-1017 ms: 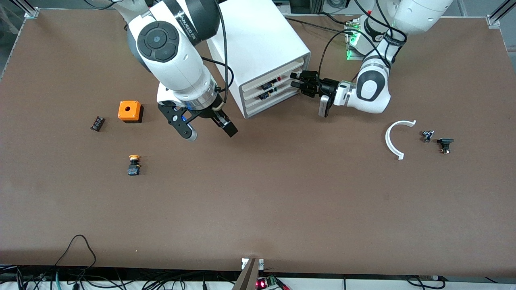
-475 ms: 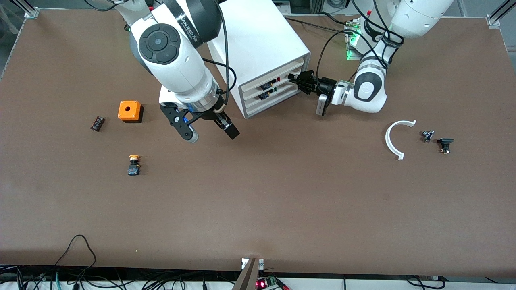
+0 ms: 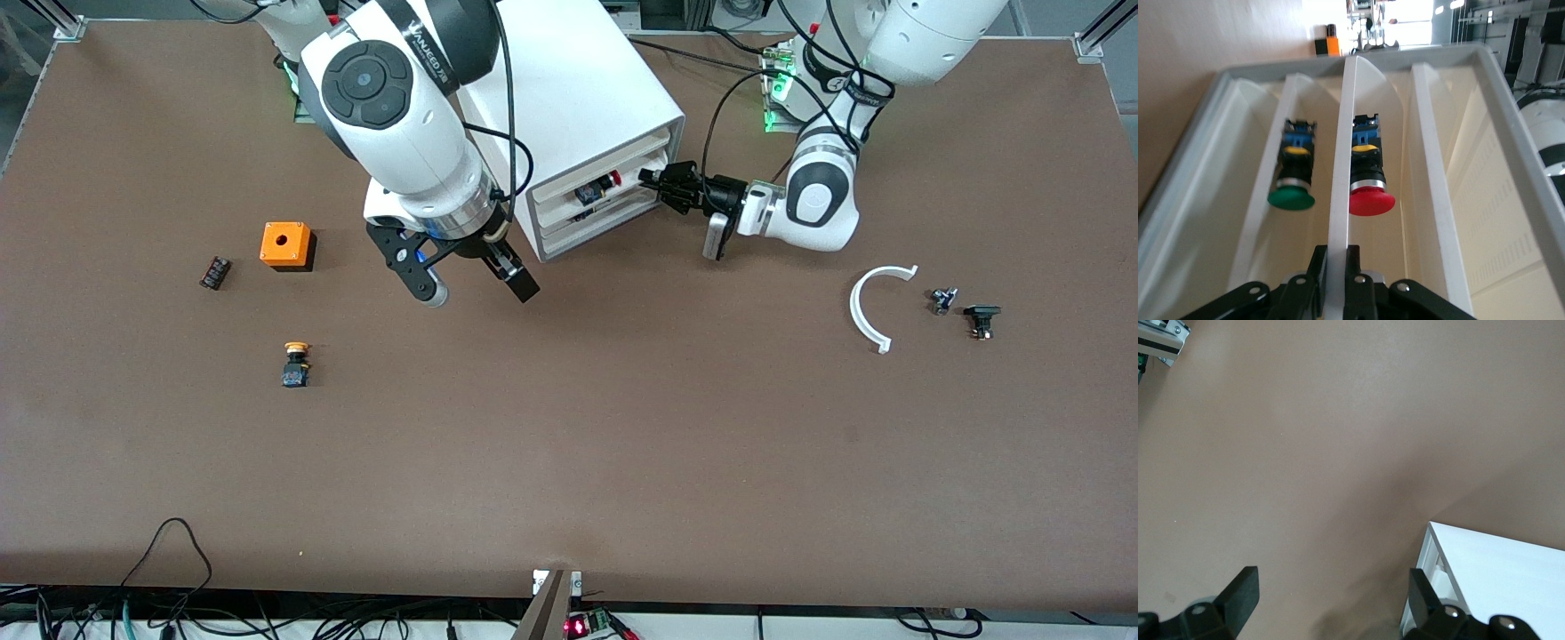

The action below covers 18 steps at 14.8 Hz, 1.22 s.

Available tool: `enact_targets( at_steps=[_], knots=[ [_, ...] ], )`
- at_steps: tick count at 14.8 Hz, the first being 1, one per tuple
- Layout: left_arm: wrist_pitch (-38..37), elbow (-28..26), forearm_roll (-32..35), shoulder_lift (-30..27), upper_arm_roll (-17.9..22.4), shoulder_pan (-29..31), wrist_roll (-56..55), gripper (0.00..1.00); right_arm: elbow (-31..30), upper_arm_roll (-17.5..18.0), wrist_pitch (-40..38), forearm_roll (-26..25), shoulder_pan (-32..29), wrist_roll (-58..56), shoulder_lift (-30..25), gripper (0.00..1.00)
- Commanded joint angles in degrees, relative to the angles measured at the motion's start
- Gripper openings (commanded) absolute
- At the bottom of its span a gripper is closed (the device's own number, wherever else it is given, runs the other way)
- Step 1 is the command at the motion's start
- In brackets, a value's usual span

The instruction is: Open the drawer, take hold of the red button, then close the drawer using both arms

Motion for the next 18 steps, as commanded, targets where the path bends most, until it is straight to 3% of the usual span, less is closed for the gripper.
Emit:
enact_targets(
  at_steps=[1, 4, 8, 14, 15, 16, 17, 18],
  knots=[
    [1.63, 2.99, -0.89, 0.38, 0.16, 2.19, -1.97, 0.0, 2.31, -0.27, 0.19, 0.66, 1.27, 2.46, 1.21, 0.99],
    [4.8, 5.81, -0.37, 0.82, 0.6, 2.55, -3.64, 0.0, 2.31, -0.27, 1.59, 0.58, 2.94, 4.92, 1.82, 0.99],
    [4.8, 10.73, 5.95, 1.87, 2.79, 2.99, -7.95, 0.0, 2.31, -0.53, 4.4, 0.05, 7.15, 10.37, 4.37, 0.99],
    [4.8, 14.78, 8.59, 4.86, 3.15, 4.65, -8.47, 0.0, 2.22, -0.8, 6.69, -1.27, 11.2, 14.24, 8.15, 0.99],
    [4.8, 14.78, 8.86, 4.86, 3.15, 4.92, -8.57, 0.33, 2.22, -0.71, 6.95, -1.88, 11.64, 14.94, 8.76, 0.99],
    [4.72, 14.78, 8.87, 4.78, 3.06, 5.01, -9.09, 0.81, 2.22, -0.8, 7.13, -2.23, 12.34, 15.38, 9.38, 0.99],
    [4.46, 14.78, 8.87, 4.6, 3.06, 5.1, -10.49, 1.0, 2.22, -0.8, 7.22, -3.02, 12.78, 15.48, 9.91, 0.99],
    [4.37, 14.69, 8.95, 4.34, 3.06, 5.1, -11.37, 1.0, 2.22, -0.71, 7.31, -3.55, 13.05, 15.48, 10.35, 0.99]
  ],
)
